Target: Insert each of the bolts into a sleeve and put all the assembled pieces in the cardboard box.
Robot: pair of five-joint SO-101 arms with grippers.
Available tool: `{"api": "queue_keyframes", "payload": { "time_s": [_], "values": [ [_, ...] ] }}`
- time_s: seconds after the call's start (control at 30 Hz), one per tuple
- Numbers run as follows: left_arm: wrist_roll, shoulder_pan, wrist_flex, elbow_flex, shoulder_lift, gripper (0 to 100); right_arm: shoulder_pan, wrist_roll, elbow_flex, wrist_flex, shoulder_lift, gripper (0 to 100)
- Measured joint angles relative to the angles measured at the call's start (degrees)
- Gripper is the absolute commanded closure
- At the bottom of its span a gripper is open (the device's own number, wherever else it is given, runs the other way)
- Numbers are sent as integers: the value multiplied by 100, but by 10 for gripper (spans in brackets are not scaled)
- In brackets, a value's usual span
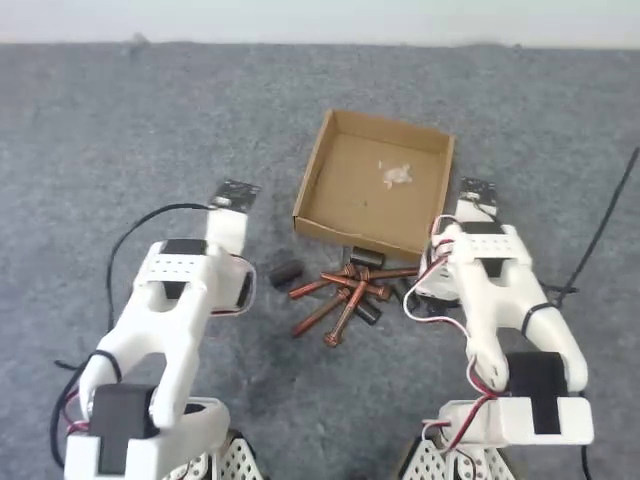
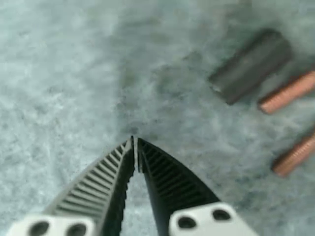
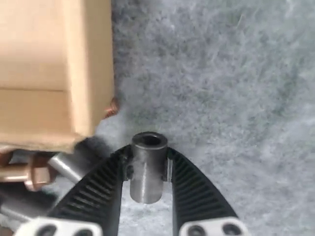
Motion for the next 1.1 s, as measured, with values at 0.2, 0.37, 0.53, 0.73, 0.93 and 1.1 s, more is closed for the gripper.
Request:
{"api": "queue_keyframes", "payload": {
  "time_s": [0.2, 0.37, 0.53, 0.73, 0.93, 1.1],
  "values": [
    [-360, 826, 211, -360, 0, 988, 756, 202, -53, 114, 0, 993],
    [-422, 1582, 1143, -1284, 18, 987, 1108, 202, -62, 114, 0, 993],
    [0, 2558, 1442, -1547, 26, 932, 1231, 211, -88, 123, 0, 993],
    [360, 3341, 897, -976, 26, 849, 1231, 237, -88, 70, 0, 993],
    [756, 3569, 633, -721, 26, 848, 1231, 404, -88, 70, 0, 993],
    [782, 3560, 264, -668, 413, 849, 1231, 413, -88, 70, 0, 993]
  ]
}}
